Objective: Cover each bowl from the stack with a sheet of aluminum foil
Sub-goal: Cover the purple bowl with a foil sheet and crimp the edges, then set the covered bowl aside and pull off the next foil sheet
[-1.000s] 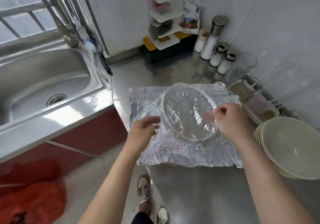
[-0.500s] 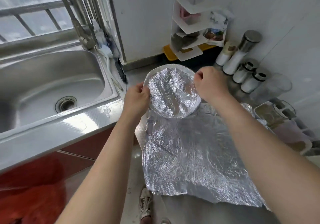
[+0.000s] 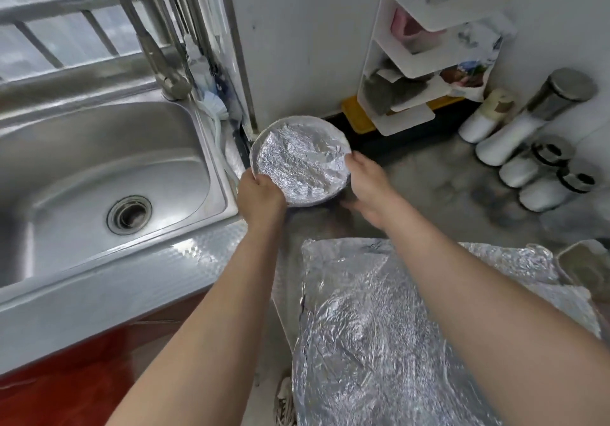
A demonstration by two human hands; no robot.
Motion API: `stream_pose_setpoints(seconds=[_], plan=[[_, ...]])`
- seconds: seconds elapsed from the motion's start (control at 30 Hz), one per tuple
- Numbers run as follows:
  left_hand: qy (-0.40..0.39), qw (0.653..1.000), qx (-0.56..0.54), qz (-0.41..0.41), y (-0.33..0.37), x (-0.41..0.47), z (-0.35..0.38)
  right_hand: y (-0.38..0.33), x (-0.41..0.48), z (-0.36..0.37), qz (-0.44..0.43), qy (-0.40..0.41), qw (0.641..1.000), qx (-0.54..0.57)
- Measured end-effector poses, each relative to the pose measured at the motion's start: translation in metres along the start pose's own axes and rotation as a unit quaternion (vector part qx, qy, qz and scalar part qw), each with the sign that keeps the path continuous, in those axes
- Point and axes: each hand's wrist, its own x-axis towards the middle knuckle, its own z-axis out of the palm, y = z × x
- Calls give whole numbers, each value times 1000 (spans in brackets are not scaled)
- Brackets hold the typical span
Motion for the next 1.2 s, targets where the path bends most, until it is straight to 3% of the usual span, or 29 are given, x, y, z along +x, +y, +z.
stream_pose_setpoints(seconds=[0.1, 0.27, 0.4, 0.6, 0.73, 0.83, 0.93, 1.1, 1.2], plan=[[-1, 999, -49, -5, 1, -1, 11, 5, 9, 7, 16, -7, 999, 42], [-65, 993, -90, -49, 11, -3, 17, -3, 25, 3, 12, 22, 992, 124], [-90, 992, -52, -66, 8, 6, 13, -2, 29, -3, 17, 14, 979, 201], [-127, 979, -116, -108, 8, 5, 9, -6, 26, 2, 14, -10, 974, 225], [-120, 983, -113, -82, 13, -12, -2, -13, 16, -2, 15, -10, 976, 216], [-58, 993, -78, 61, 17, -36, -19, -18, -4, -19, -20, 49, 994, 92], [-112, 974, -58, 187, 9, -66, -34, -9, -36, -54, -100, 86, 984, -116], [-236, 923, 161, 259, -34, -106, -41, 38, -101, -104, -117, 39, 910, -396], [-256, 880, 282, 283, -62, -117, -37, 70, -110, -120, -98, 37, 851, -514]])
